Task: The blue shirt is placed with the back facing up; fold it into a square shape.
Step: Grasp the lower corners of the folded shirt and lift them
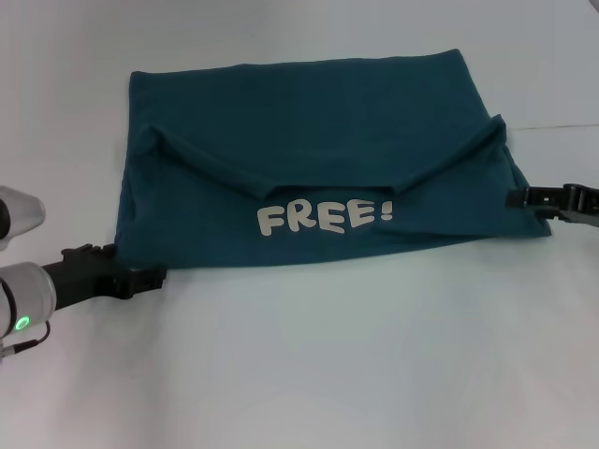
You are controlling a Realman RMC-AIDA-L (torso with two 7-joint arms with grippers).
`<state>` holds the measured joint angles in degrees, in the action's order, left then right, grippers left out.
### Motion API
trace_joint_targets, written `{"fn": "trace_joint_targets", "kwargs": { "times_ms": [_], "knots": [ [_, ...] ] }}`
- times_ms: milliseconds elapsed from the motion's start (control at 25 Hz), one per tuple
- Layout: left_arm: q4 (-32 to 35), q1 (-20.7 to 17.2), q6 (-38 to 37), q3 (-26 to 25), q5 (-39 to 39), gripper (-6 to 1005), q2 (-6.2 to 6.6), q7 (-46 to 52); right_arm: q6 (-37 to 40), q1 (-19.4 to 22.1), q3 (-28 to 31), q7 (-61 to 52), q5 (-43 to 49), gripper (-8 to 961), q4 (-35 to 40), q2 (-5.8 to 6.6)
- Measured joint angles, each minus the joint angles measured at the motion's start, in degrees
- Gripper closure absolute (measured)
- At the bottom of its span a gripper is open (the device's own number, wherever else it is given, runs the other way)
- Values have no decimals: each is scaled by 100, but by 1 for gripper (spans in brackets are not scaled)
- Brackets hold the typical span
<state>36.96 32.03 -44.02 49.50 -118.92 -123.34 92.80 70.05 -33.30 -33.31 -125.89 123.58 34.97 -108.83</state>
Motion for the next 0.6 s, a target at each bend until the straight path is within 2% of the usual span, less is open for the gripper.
{"fn": "trace_joint_targets", "kwargs": {
  "times_ms": [360,600],
  "knots": [
    [45,-3,109,162,-58,169,-33,37,-9,60,7,15,-18,208,0,-8],
    [116,-21,118,156,-105,422,-42,92,-7,87,9,19,-24,214,0,-10]
  ]
}}
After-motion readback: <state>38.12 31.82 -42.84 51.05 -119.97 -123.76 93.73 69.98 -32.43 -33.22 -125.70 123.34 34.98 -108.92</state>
